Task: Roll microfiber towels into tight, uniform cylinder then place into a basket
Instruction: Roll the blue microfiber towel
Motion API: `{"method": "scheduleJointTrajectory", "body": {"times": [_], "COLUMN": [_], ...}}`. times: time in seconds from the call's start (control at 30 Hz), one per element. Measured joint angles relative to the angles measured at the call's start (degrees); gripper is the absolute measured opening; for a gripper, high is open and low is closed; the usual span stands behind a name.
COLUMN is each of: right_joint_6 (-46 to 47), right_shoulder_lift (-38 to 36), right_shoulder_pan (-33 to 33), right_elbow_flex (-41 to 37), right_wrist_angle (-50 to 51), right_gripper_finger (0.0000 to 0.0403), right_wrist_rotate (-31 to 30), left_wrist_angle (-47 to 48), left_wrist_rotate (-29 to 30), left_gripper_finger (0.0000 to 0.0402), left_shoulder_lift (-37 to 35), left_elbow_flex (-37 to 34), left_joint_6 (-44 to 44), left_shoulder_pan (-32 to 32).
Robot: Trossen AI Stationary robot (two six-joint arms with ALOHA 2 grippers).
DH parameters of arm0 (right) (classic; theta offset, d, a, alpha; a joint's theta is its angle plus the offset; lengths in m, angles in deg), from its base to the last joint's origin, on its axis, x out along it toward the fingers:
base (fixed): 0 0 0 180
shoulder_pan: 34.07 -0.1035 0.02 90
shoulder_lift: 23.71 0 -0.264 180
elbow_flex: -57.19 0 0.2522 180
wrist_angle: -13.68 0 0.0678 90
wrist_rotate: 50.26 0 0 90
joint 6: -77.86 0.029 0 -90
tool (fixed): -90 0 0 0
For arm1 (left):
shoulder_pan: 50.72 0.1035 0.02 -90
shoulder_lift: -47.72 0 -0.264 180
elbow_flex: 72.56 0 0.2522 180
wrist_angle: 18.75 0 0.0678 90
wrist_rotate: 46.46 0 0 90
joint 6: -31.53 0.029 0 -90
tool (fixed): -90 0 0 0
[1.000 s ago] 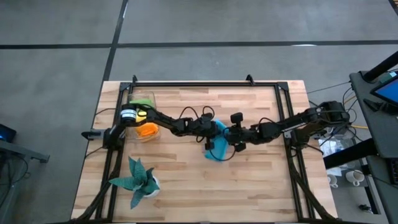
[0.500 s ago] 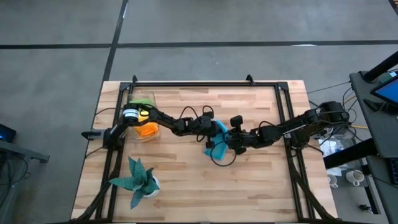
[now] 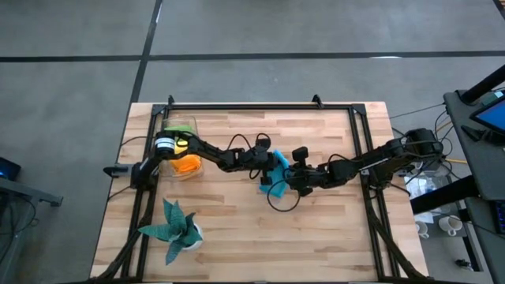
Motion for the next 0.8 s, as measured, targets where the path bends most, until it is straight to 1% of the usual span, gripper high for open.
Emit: {"method": "scheduleJointTrajectory", "body": {"times": [0.07,0.17,0.23,0.57,0.8], "right_joint_6": [-0.26,-0.68,-0.69,-1.59,-2.17], "right_shoulder_lift": [0.0,0.0,0.0,0.0,0.0], "right_shoulder_pan": [-0.07,-0.15,-0.15,-0.11,-0.07], "right_elbow_flex": [0.0,0.0,0.0,0.0,0.0], "right_wrist_angle": [-0.1,-0.65,-0.7,-0.59,-0.48], "right_gripper_finger": [0.0008,0.0008,0.0008,0.0008,0.0008], "right_wrist_rotate": [0.23,0.94,1.73,2.22,1.91], "left_wrist_angle": [0.07,0.0,-0.02,0.82,6.98], "left_wrist_rotate": [-2.89,-10.41,-13.13,-14.22,-14.34], "left_gripper_finger": [0.0,0.0,0.0,0.0,0.0], "left_shoulder_lift": [0.0,0.0,0.0,-1.53,-5.01], "left_elbow_flex": [0.06,0.1,0.12,0.08,-0.01], "left_joint_6": [-0.67,-1.85,-2.11,-2.24,-3.3], "left_shoulder_pan": [0.07,0.17,0.17,0.11,-0.33]}}
